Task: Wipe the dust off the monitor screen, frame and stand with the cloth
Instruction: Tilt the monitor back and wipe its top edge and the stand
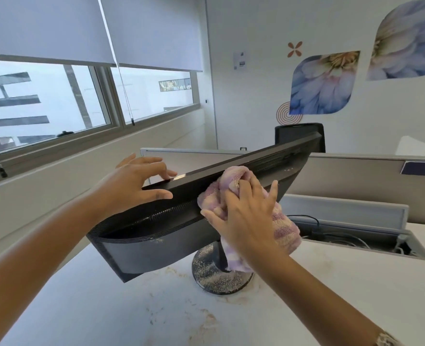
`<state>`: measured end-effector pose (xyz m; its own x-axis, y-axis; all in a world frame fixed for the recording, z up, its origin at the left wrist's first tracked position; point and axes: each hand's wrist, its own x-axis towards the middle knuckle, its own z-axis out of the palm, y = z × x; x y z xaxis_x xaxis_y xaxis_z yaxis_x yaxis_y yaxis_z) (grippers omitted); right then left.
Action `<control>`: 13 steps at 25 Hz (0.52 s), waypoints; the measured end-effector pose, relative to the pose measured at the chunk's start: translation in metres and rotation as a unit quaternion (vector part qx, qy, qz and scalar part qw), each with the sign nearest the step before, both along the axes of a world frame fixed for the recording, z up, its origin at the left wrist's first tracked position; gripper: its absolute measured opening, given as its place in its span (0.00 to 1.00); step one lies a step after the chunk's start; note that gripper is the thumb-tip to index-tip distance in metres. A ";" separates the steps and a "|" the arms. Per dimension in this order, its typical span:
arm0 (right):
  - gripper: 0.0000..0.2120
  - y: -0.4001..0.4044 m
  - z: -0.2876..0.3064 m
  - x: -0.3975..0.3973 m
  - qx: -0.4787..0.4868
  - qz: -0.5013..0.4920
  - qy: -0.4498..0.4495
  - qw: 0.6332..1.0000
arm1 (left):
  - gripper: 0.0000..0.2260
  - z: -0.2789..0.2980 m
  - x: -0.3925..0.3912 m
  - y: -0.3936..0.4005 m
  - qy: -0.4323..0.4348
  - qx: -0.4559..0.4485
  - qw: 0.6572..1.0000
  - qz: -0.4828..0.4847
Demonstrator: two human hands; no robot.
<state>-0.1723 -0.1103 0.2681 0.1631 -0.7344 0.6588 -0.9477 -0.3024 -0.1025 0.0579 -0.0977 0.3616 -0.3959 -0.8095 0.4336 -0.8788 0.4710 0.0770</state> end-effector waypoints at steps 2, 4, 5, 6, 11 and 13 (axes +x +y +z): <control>0.19 -0.006 0.004 -0.009 -0.001 0.020 -0.074 0.997 | 0.20 0.000 0.000 -0.002 0.008 0.003 1.000 -0.011; 0.18 -0.013 0.003 -0.022 0.031 0.056 -0.178 0.982 | 0.17 -0.002 0.000 -0.003 0.013 0.012 1.000 -0.015; 0.20 -0.016 0.002 -0.029 0.040 0.064 -0.215 0.974 | 0.15 -0.002 0.000 -0.002 0.015 0.015 1.000 -0.015; 0.22 -0.021 0.000 -0.035 0.038 0.048 -0.222 0.973 | 0.15 -0.002 0.000 -0.002 0.017 0.017 1.000 -0.016; 0.25 -0.035 -0.013 -0.030 0.045 -0.021 -0.144 0.988 | 0.17 0.001 -0.004 -0.002 0.018 0.008 1.000 -0.019; 0.32 -0.026 -0.019 -0.013 0.054 0.042 -0.162 0.984 | 0.21 0.000 -0.001 0.000 0.022 0.009 1.000 -0.019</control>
<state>-0.1849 -0.1359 0.2489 0.0204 -0.7961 0.6048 -0.8314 -0.3495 -0.4320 0.0567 -0.0982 0.3614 -0.4071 -0.8026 0.4359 -0.8563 0.5015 0.1237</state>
